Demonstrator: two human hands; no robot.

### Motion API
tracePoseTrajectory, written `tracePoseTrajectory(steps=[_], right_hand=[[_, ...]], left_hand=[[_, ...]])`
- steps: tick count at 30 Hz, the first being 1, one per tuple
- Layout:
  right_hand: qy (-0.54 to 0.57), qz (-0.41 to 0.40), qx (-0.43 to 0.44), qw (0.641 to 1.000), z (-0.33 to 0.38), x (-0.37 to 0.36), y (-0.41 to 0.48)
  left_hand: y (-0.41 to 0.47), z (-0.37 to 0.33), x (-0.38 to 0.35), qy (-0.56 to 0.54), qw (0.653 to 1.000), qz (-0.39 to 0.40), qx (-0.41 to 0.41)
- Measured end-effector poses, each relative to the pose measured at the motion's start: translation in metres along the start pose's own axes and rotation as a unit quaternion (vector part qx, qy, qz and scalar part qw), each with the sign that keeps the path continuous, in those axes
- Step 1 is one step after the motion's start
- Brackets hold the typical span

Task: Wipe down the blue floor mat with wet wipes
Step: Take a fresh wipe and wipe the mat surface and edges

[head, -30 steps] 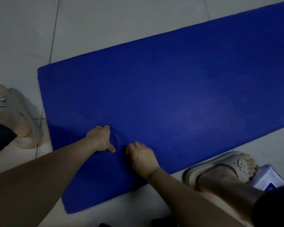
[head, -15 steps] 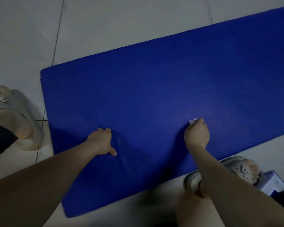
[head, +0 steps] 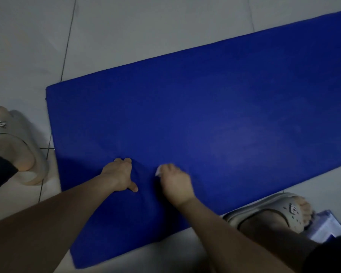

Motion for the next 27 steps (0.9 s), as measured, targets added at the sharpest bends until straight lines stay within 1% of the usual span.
tracePoseTrajectory(steps=[2,4,8,10,11,12,14,16,18,20,22,23,25,26,27], right_hand=[[-0.022,-0.058,-0.081,0.995,-0.052,0.025,0.017],[-0.035,-0.085,-0.156,0.983,-0.101,0.050,0.025],[-0.052,-0.132,-0.304,0.942,-0.188,0.097,0.027],[-0.063,-0.134,-0.378,0.914,-0.210,0.104,0.026],[-0.066,-0.131,-0.402,0.904,-0.211,0.102,0.026],[-0.065,-0.128,-0.408,0.902,-0.203,0.098,0.027],[-0.048,-0.124,-0.359,0.924,-0.165,0.079,0.034],[-0.022,-0.104,-0.282,0.954,-0.112,0.052,0.035],[0.001,-0.072,-0.205,0.976,-0.055,0.026,0.029],[0.030,-0.040,-0.113,0.992,0.003,0.003,0.018],[0.054,0.006,-0.015,0.998,0.052,-0.016,0.003],[0.056,0.016,0.027,0.998,0.068,-0.020,-0.001],[0.039,0.021,0.084,0.995,0.076,-0.022,0.002],[0.028,0.013,0.087,0.996,0.066,-0.017,0.009],[0.016,-0.009,0.072,0.997,0.050,-0.009,0.018]], left_hand=[[0.000,0.000,0.000,-0.004,1.000,-0.002,-0.001],[-0.001,0.001,-0.001,-0.007,1.000,-0.004,-0.002],[0.000,0.003,-0.003,-0.015,1.000,-0.003,-0.002],[0.000,0.002,-0.001,-0.010,1.000,-0.006,-0.004],[0.000,0.002,-0.001,-0.007,1.000,-0.007,-0.006],[0.000,0.002,-0.001,-0.005,1.000,-0.006,-0.008],[0.000,0.002,-0.001,-0.003,1.000,-0.004,-0.011],[-0.001,0.000,-0.001,0.000,1.000,0.002,-0.015],[-0.003,-0.002,0.002,-0.007,1.000,0.019,-0.022],[-0.003,0.001,0.009,-0.035,0.998,0.042,-0.030],[0.000,0.012,0.022,-0.080,0.995,0.058,-0.018],[0.004,0.020,0.032,-0.097,0.994,0.045,-0.003],[0.017,0.042,0.058,-0.116,0.992,-0.035,0.036],[0.023,0.053,0.072,-0.128,0.986,-0.086,0.057],[0.028,0.063,0.081,-0.148,0.978,-0.127,0.075]])
Point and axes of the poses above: each hand's wrist, its own y-axis towards the middle knuckle, its own x-axis out of the back of the hand, z = x × y, the point moved 8 cm from there along y, towards the middle knuckle, and after that the axes turned 9 degrees about -z, right-handed, at the moved point
